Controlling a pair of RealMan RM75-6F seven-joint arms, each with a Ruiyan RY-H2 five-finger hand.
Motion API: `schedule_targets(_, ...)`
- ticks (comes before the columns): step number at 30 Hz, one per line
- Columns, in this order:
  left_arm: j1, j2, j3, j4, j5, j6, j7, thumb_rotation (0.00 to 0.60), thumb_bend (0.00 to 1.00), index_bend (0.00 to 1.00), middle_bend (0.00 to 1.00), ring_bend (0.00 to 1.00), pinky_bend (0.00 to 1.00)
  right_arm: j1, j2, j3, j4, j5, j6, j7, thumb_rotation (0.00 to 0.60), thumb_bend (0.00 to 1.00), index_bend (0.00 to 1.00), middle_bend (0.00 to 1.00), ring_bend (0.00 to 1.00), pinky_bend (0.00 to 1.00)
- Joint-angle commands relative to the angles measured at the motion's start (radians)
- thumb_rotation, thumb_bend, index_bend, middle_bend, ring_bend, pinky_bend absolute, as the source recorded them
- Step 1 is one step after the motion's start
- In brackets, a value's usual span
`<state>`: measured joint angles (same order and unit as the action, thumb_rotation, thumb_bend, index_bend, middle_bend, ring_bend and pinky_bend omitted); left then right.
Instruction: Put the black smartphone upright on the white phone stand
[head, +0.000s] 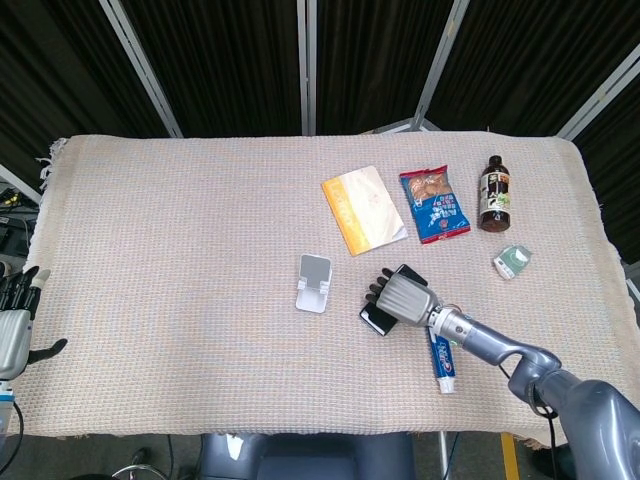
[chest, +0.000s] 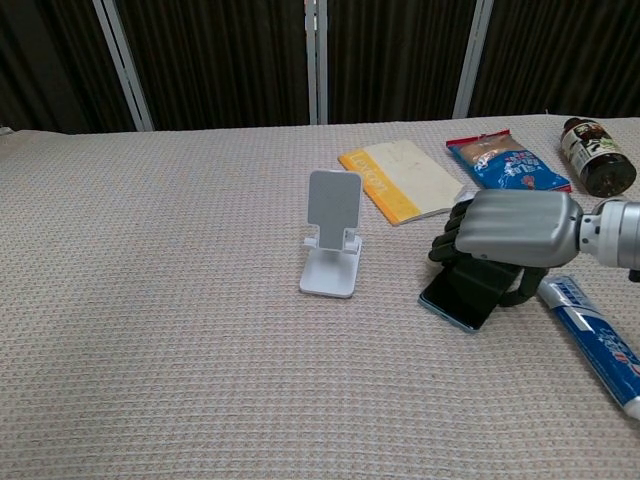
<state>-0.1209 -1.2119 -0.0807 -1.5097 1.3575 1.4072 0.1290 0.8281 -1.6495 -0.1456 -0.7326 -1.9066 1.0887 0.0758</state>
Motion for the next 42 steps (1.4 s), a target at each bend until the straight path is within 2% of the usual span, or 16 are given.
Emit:
schedule_targets(1,0.0,0.001,0.0,0.0,0.0,0.0,-0.001,0.6,0.0,0.0,0.0,0.0,0.0,-0.007,-0.006,-0.005,0.021,-0.007,0.039,-0.004,0.6,0.17,0.48,0.48,0.39,0.31)
schedule_targets(9,0.003,0.009,0.0,-0.006,0.002,0.004,-0.017,0.6,0.0,0.0,0.0,0.0,0.0,0.0,0.054,0.015,-0.012,-0.015,0.137,-0.079,0.6,0.17,0.47,0.49,0.4,0.31)
schedule_targets(11,0.005,0.013,0.0,-0.006,0.001,0.004,-0.025,0.6,0.0,0.0,0.0,0.0,0.0,0.007,0.079,0.032,-0.033,-0.022,0.179,-0.141,0.6,0.18,0.47,0.49,0.4,0.31)
schedule_targets(13,0.007,0.017,-0.001,-0.004,-0.001,0.005,-0.034,0.6,0.0,0.0,0.0,0.0,0.0,0.029,0.108,0.067,-0.043,-0.046,0.247,-0.278,0.6,0.18,0.46,0.49,0.4,0.31)
schedule_targets(16,0.007,0.021,-0.004,-0.002,-0.004,0.003,-0.045,0.6,0.0,0.0,0.0,0.0,0.0,0.066,0.132,0.111,-0.07,-0.07,0.287,-0.444,0.6,0.18,0.46,0.49,0.4,0.31)
schedule_targets(22,0.001,0.021,-0.008,0.009,-0.017,-0.015,-0.055,0.6,0.0,0.0,0.0,0.0,0.0,0.143,0.15,0.16,-0.191,-0.093,0.203,-0.717,0.6,0.18,0.46,0.49,0.4,0.31)
schedule_targets(28,-0.004,0.019,-0.01,0.017,-0.025,-0.028,-0.06,0.6,0.0,0.0,0.0,0.0,0.0,0.184,0.132,0.192,-0.272,-0.1,0.112,-0.932,0.6,0.19,0.46,0.49,0.4,0.31)
schedule_targets(32,-0.007,0.018,-0.007,0.02,-0.028,-0.039,-0.06,0.6,0.0,0.0,0.0,0.0,0.0,0.197,0.112,0.21,-0.306,-0.082,0.056,-1.009,0.6,0.19,0.47,0.49,0.4,0.31)
schedule_targets(42,-0.003,0.052,0.002,-0.036,-0.019,-0.042,-0.065,0.6,0.0,0.0,0.0,0.0,0.0,0.196,0.041,0.201,-0.279,-0.074,-0.006,-1.13,0.6,0.19,0.47,0.5,0.4,0.28)
